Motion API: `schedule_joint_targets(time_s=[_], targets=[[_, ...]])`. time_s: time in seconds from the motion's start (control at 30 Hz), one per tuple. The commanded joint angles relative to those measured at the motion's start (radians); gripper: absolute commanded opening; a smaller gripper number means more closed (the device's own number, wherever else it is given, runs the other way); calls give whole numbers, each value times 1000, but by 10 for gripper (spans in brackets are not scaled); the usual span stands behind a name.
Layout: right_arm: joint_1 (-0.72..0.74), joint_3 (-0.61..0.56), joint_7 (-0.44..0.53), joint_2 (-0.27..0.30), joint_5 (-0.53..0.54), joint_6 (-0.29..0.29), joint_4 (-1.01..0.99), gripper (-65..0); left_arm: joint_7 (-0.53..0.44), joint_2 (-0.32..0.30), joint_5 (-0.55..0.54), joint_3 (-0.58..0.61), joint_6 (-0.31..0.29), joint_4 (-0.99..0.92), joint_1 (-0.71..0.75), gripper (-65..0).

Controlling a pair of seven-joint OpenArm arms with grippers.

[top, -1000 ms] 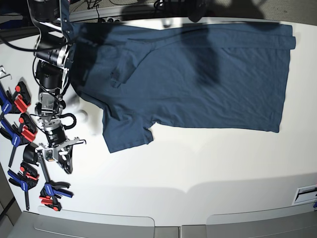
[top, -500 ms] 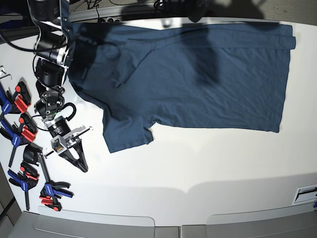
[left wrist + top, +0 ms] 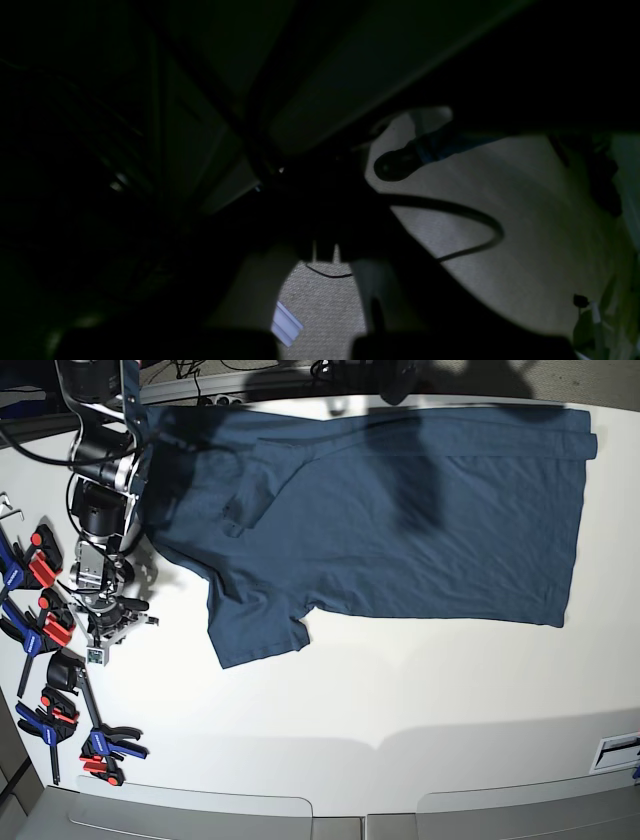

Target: Fold the T-shirt properly

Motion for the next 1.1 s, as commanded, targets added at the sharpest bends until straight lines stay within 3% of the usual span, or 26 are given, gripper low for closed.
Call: schedule_joint_targets(time_s=[0.0,0.1,0.17,0.3,0.47,0.7,0.83,1.07], targets=[[35,2,24,12,-40,-14,18,-650,-115,22,-9,9,-37,11,9,-650],[35,2,81,9,-248,-23,18,-650,-115,22,-9,9,-37,11,9,-650],[29,2,195,10,-351,-24,18,-650,-115,22,-9,9,-37,11,9,-650],[-11,2,458,8,-363,-21,18,-650,-115,22,-9,9,-37,11,9,-650],[-63,2,583,-13,-317,67,18,-650,-115,22,-8,9,-37,11,9,-650],[-92,2,618,-32,-153,220,18,-650,-115,22,-8,9,-37,11,9,-650],[-89,2,655,-39,-56,335,18,-650,-115,22,-8,9,-37,11,9,-650],[-81,2,769,-40,98,422,18,-650,-115,22,-8,9,-37,11,9,-650]])
